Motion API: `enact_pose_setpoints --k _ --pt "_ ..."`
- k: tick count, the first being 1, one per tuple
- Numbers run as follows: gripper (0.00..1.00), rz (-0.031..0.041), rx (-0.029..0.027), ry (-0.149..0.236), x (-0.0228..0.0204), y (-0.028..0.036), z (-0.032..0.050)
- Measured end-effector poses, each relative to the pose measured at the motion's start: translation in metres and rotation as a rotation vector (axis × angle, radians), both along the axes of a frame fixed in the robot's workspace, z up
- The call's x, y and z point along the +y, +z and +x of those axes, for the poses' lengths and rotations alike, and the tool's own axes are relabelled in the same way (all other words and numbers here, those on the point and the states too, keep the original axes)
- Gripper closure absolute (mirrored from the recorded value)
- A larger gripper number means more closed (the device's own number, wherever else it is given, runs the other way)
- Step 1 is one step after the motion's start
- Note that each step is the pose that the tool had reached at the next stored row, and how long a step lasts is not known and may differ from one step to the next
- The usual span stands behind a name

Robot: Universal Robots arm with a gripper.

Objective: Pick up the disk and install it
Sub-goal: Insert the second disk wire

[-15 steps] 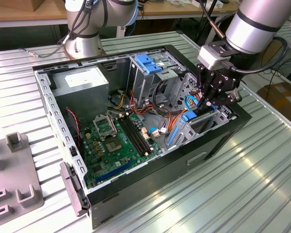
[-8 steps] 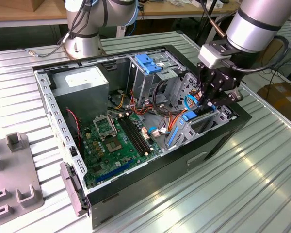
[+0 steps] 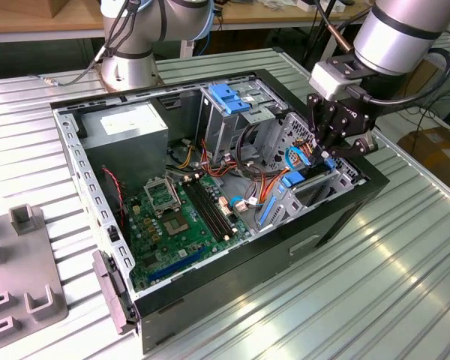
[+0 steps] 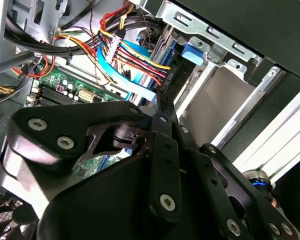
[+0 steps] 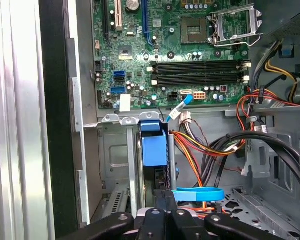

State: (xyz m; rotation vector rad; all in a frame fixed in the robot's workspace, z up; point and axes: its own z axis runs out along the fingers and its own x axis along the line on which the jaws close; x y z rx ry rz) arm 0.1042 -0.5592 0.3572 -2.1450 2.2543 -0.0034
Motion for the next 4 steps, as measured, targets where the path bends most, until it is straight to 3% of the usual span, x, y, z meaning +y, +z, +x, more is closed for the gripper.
enact_pose_setpoints --k 4 --pt "0.9 0.0 -0.0009 0.0 0.0 0.0 -0.0001"
